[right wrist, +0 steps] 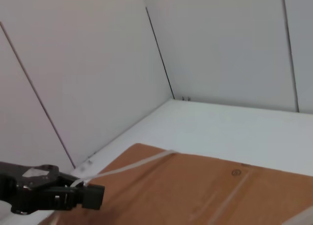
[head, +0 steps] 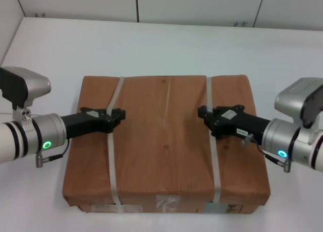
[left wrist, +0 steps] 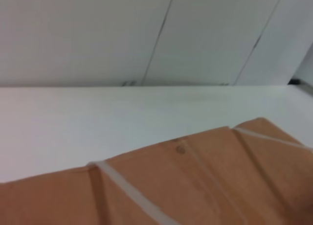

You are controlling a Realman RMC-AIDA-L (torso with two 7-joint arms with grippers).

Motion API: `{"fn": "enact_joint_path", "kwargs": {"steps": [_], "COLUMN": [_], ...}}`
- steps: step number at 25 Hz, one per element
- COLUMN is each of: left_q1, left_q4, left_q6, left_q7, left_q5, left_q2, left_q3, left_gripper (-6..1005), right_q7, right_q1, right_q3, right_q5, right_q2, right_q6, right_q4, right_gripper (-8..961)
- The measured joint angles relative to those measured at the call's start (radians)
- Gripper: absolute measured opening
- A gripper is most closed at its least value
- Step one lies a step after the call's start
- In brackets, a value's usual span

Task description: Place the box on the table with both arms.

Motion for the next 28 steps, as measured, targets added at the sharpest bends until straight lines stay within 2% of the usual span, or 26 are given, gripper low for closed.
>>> {"fn": "enact_joint_path", "kwargs": {"steps": [6, 27, 28], "left_q1": [0.000, 0.010, 0.010], "left_q4": [0.012, 0.012, 0.012], "left_q6": [-0.033, -0.036, -0.036], "left_q7": [0.004, 0.039, 0.048], "left_q5": [0.005, -0.004, -0.005], "left_q2": [0.000, -0.006, -0.007], "left_q3": [0.000, -0.007, -0.008], "left_gripper": [112, 127, 157], "right_q7": [0.001, 0.002, 0.002], "right_q1": [0.008, 0.001, 0.001], "right_q3": [0.000, 0.009, 0.009], "right_q5": [-0.002, -0.003, -0.003], "right_q2": [0.000, 0.000, 0.000], "right_q6": [0.043, 0.043, 0.043], "right_q4": [0.017, 0.013, 0.012], "right_gripper": [62, 59, 59]}}
